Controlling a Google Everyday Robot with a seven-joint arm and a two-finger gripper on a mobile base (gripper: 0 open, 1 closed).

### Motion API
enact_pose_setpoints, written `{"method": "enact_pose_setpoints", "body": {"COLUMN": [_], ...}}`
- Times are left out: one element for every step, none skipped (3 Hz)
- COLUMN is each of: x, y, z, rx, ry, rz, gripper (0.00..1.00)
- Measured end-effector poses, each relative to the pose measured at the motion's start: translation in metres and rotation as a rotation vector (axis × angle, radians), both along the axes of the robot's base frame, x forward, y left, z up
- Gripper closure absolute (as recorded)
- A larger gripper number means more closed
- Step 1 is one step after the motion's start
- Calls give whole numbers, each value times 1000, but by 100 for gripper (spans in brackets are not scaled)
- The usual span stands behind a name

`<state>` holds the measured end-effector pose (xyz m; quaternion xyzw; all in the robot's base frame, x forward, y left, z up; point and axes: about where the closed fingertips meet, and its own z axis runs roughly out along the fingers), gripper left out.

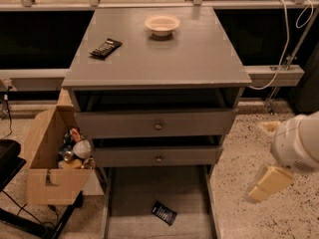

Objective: Pick rxbar blueberry from bottom drawer and place on counter

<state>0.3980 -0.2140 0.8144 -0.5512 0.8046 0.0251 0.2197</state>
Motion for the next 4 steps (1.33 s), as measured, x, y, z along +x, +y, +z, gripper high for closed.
{"method": "enact_pose_setpoints", "body": {"x": [4, 30, 30, 44], "y": [6, 15, 15, 24], "z": [-68, -129, -129, -169], "rx": [49, 99, 98, 108], "ry": [7, -5, -4, 15], "rz": [-30, -73, -73, -81], "gripper": [0, 0, 0, 0]}}
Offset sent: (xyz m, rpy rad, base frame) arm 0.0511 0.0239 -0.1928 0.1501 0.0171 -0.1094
